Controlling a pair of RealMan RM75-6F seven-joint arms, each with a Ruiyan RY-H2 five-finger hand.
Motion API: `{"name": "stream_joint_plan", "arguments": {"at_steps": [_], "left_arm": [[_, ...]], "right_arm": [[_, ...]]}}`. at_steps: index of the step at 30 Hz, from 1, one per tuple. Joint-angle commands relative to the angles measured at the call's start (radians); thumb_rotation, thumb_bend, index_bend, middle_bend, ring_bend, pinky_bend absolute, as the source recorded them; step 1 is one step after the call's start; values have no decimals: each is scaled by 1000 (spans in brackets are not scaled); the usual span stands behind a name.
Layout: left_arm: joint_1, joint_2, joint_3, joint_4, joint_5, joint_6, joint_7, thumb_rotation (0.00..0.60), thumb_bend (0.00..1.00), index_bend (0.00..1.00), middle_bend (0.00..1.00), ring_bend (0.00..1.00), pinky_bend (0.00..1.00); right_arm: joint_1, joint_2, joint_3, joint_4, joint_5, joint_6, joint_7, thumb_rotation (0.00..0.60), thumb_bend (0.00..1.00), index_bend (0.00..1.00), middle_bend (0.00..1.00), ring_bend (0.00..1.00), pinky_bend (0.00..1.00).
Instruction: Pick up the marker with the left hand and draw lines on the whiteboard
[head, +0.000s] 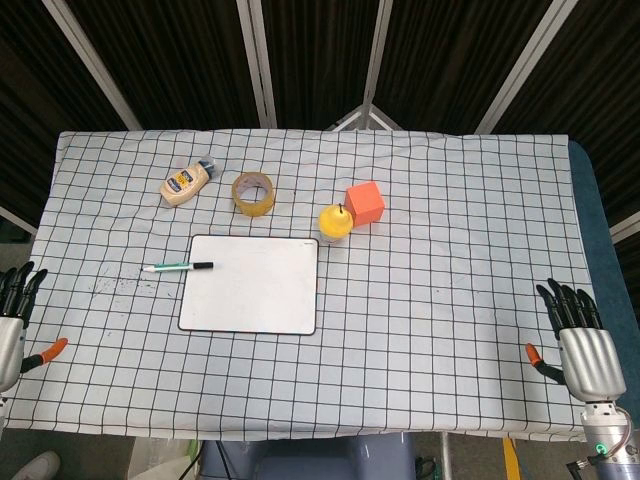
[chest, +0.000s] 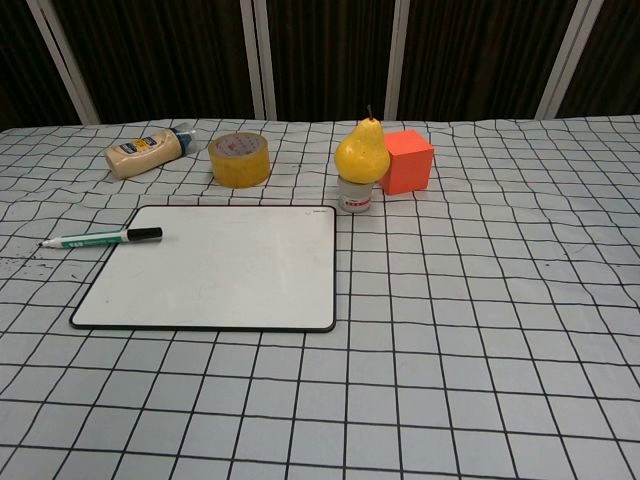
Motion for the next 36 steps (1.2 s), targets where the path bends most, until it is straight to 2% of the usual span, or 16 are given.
{"name": "stream_joint_plan", "arguments": {"at_steps": [1, 6, 11, 16, 19, 24, 29, 36], "left_arm": [[-4, -2, 0, 0, -5, -9, 5, 600, 48, 0, 0, 0, 0], [-9, 0, 0, -16, -25, -34, 12, 600, 49, 0, 0, 0, 0], [-30, 7, -23, -64, -64, -70, 33, 600, 88, 11, 0, 0, 3], [-100, 7, -93, -122, -164, -163, 87, 600, 178, 224, 0, 0, 73], [-159, -15, -139, -130, -237, -232, 147, 600, 214, 303, 12, 0, 75], [-258, -74, -198, -102, -357, -331, 272, 600, 297, 396, 39, 0, 75], [-353, -157, -248, -41, -491, -406, 383, 600, 365, 440, 49, 0, 75], [-462, -280, -278, 79, -647, -461, 509, 600, 434, 489, 56, 0, 75]], "right_arm": [[-1, -4, 4, 2, 3, 6, 1, 600, 325, 0, 0, 0, 11], [-5, -11, 9, 5, 0, 21, 22, 600, 324, 0, 0, 0, 11], [-2, -9, 8, 6, 1, 10, 35, 600, 325, 0, 0, 0, 11], [3, -4, 8, 1, 4, -2, 54, 600, 325, 0, 0, 0, 11], [5, -4, 7, -1, 1, -6, 57, 600, 324, 0, 0, 0, 11], [6, -2, 7, -3, 3, -10, 66, 600, 324, 0, 0, 0, 11], [6, 1, 11, -4, 13, -13, 87, 600, 324, 0, 0, 0, 11], [10, 6, 13, -4, 15, -21, 108, 600, 324, 0, 0, 0, 11]]}}
